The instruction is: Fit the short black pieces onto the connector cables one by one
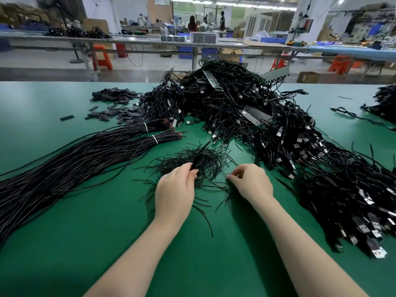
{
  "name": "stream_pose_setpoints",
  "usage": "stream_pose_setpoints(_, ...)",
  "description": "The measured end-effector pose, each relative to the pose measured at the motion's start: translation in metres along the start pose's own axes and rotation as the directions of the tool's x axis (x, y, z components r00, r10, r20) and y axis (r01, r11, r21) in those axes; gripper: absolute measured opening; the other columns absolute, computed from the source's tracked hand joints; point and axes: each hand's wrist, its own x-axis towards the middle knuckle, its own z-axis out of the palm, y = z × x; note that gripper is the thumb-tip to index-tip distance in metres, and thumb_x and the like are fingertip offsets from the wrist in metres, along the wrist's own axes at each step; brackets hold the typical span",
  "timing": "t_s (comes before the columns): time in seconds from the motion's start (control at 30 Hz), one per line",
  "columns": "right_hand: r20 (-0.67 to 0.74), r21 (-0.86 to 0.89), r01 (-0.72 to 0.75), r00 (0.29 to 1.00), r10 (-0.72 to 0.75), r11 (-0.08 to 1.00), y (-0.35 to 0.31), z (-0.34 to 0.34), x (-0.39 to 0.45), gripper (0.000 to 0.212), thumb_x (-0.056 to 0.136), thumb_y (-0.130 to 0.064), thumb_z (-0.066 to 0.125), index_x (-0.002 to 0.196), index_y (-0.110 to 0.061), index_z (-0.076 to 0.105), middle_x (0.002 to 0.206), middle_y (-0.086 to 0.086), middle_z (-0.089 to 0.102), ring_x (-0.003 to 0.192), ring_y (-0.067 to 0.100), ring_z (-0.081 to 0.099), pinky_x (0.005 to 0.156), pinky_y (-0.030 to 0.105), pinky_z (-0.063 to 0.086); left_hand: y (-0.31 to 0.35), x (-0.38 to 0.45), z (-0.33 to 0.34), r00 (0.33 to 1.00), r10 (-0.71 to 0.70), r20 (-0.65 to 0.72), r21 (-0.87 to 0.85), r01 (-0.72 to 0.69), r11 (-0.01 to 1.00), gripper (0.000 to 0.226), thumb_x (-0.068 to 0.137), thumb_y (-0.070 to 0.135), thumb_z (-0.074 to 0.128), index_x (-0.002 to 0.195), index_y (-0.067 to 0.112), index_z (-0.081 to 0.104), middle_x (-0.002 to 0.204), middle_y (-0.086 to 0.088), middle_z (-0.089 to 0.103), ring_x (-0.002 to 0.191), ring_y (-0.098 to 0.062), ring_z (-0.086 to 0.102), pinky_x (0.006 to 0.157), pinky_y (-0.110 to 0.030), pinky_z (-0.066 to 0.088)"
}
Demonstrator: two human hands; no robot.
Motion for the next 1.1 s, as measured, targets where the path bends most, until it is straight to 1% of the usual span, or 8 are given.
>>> stream_pose_setpoints(0.17, -0.001, -0.125, 0.147, 0.989, -0.149, 0.981, 0.001, 0.004, 0.001, 0.023, 0.097, -0.037, 0.055, 0.099, -0.017, 0.066, 0.098, 0.001, 0.052, 0.09, 0.023, 0.053, 0.068, 0.032, 0.045, -0.001, -0.001, 0.002, 0.996, 0.034, 0.083, 0.049, -0.039, 0.998, 0.036, 0.101, 0.028, 0.041, 0.118, 0.009, 0.066, 0.102, 0.002, 0.073, 0.093, -0.02, 0.066, 0.087, -0.039, 0.048)
stream_pose_setpoints(0.3, -0.077, -0.032, 0.191, 0.978, -0.193, 0.981, 0.004, 0.0, 0.002, 0.016, 0.097, -0.033, 0.055, 0.094, -0.02, 0.063, 0.098, 0.0, 0.062, 0.085, 0.02, 0.057, 0.067, 0.032, 0.049, -0.016, -0.003, -0.008, 0.996, -0.058, 0.073, -0.016, 0.059, 0.998, 0.031, 0.102, 0.028, 0.041, 0.115, 0.013, 0.065, 0.1, 0.009, 0.07, 0.075, -0.012, 0.061, 0.073, -0.037, 0.05)
stream_pose_setpoints(0.4, -0.14, 0.07, 0.201, 0.972, -0.19, 0.977, 0.007, 0.003, -0.001, 0.016, 0.097, -0.032, 0.055, 0.097, -0.017, 0.063, 0.094, -0.002, 0.064, 0.084, 0.017, 0.058, 0.067, 0.031, 0.047, -0.019, -0.006, -0.013, 0.988, -0.135, 0.075, -0.102, 0.142, 0.985, 0.023, 0.103, 0.028, 0.041, 0.096, 0.022, 0.062, 0.096, 0.013, 0.067, 0.049, 0.0, 0.047, 0.054, -0.026, 0.036)
stream_pose_setpoints(0.57, -0.266, 0.225, 0.24, 0.948, -0.177, 0.944, 0.018, 0.01, -0.003, 0.012, 0.096, -0.026, 0.058, 0.098, -0.019, 0.067, 0.091, -0.005, 0.064, 0.081, 0.01, 0.057, 0.068, 0.026, 0.043, -0.036, -0.016, -0.043, 0.996, -0.006, 0.087, -0.029, 0.009, 1.0, 0.02, 0.101, 0.025, 0.047, 0.095, 0.025, 0.065, 0.069, 0.031, 0.059, 0.057, 0.011, 0.051, 0.052, -0.022, 0.034)
stream_pose_setpoints(0.7, -0.3, 0.327, 0.217, 0.947, -0.116, 0.92, 0.023, 0.012, -0.003, 0.011, 0.095, -0.024, 0.061, 0.099, -0.021, 0.07, 0.089, -0.007, 0.067, 0.079, 0.007, 0.059, 0.071, 0.025, 0.048, -0.081, -0.022, -0.084, 0.998, -0.056, -0.015, -0.033, 0.055, 0.998, 0.016, 0.096, 0.04, 0.042, 0.094, 0.044, 0.058, 0.082, 0.018, 0.068, 0.057, -0.021, 0.062, 0.049, -0.042, 0.05)
stream_pose_setpoints(0.87, -0.308, 0.404, 0.2, 0.949, -0.073, 0.892, 0.025, 0.011, -0.004, 0.019, 0.096, -0.023, 0.059, 0.109, -0.018, 0.071, 0.097, -0.006, 0.069, 0.083, 0.004, 0.059, 0.075, 0.019, 0.044, -0.121, -0.033, -0.132, 0.99, -0.129, -0.06, 0.057, 0.133, 0.99, 0.02, 0.095, 0.057, 0.038, 0.094, 0.055, 0.057, 0.085, 0.021, 0.068, 0.075, 0.008, 0.06, 0.061, -0.003, 0.041)
stream_pose_setpoints(1.0, -0.305, 0.338, 0.198, 0.948, -0.092, 0.92, 0.021, 0.01, -0.003, 0.024, 0.098, -0.021, 0.055, 0.117, -0.016, 0.069, 0.11, 0.0, 0.068, 0.089, 0.005, 0.054, 0.082, 0.019, 0.04, -0.102, -0.018, -0.118, 0.981, -0.18, -0.068, -0.055, 0.176, 0.983, 0.019, 0.098, 0.045, 0.046, 0.089, 0.05, 0.062, 0.089, 0.026, 0.068, 0.079, 0.002, 0.063, 0.071, -0.009, 0.044)
stream_pose_setpoints(1.1, -0.328, 0.277, 0.275, 0.928, -0.179, 0.921, 0.013, 0.007, -0.005, 0.02, 0.098, -0.02, 0.055, 0.111, -0.016, 0.07, 0.107, 0.001, 0.066, 0.085, 0.007, 0.055, 0.079, 0.023, 0.045, -0.06, 0.004, -0.077, 0.978, -0.206, -0.024, -0.198, 0.197, 0.96, 0.023, 0.1, 0.029, 0.047, 0.084, 0.035, 0.062, 0.083, 0.017, 0.069, 0.074, -0.023, 0.064, 0.067, -0.036, 0.053)
